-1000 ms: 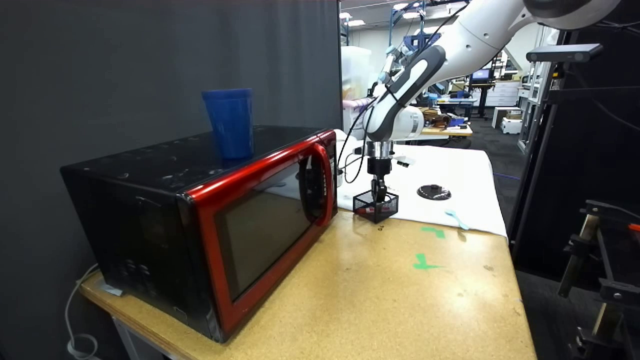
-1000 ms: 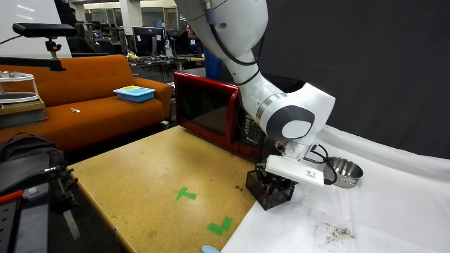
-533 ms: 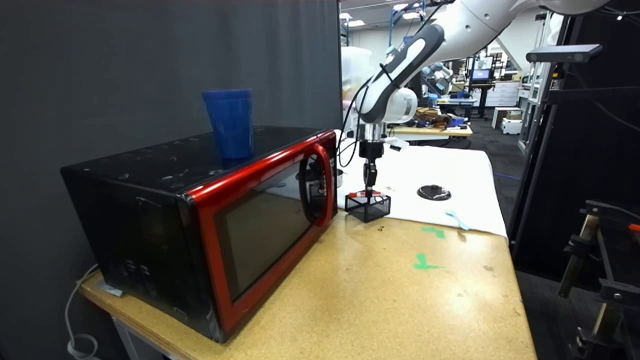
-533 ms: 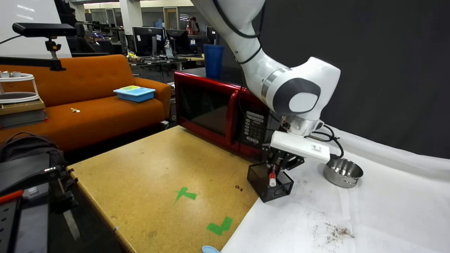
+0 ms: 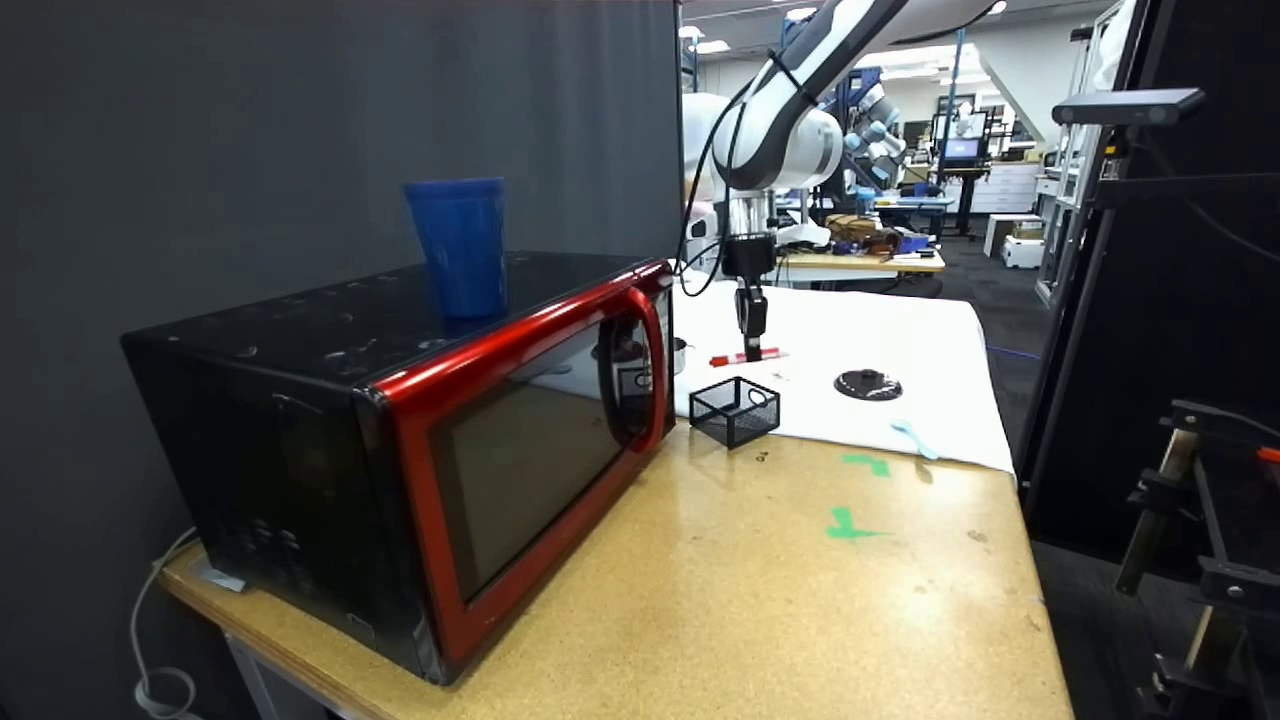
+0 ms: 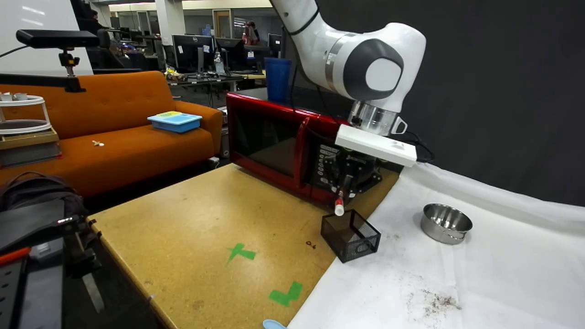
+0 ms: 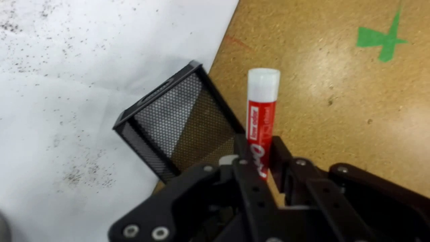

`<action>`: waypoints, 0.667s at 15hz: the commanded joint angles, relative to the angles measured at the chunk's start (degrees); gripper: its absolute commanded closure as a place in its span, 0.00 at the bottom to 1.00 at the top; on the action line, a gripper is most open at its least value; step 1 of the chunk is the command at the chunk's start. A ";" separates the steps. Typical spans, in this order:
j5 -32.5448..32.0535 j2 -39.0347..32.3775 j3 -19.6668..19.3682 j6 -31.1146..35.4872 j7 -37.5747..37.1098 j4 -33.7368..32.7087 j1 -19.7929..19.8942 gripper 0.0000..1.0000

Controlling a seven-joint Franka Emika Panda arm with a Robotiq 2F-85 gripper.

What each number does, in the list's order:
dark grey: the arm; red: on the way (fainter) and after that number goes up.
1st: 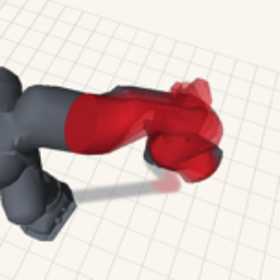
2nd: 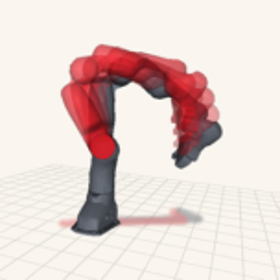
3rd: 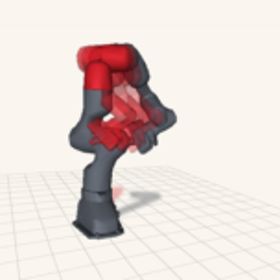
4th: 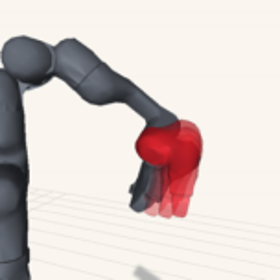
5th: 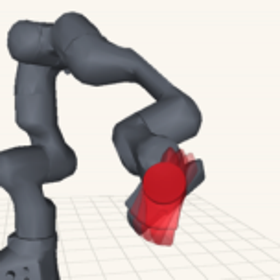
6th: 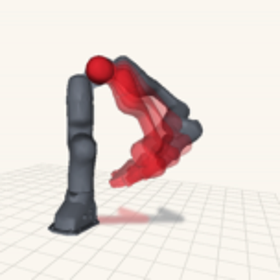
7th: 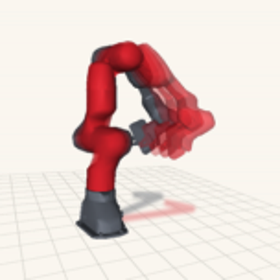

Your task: Remove the red marker from the black box

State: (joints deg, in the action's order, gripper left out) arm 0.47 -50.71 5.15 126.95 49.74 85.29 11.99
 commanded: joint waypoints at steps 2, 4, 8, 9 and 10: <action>-1.49 7.39 -0.46 7.84 -1.64 16.99 -1.27 0.95; -1.49 8.02 -0.06 12.57 -1.41 22.89 -1.26 0.95; -3.23 7.67 -0.49 22.82 -1.63 32.63 -1.12 0.95; -3.86 7.62 -0.92 24.99 -1.96 34.84 -0.94 0.95; -4.31 7.60 -1.30 27.05 -2.00 37.08 -0.36 0.95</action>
State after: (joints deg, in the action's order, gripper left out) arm -1.95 -45.35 4.63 148.22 48.73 116.08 10.72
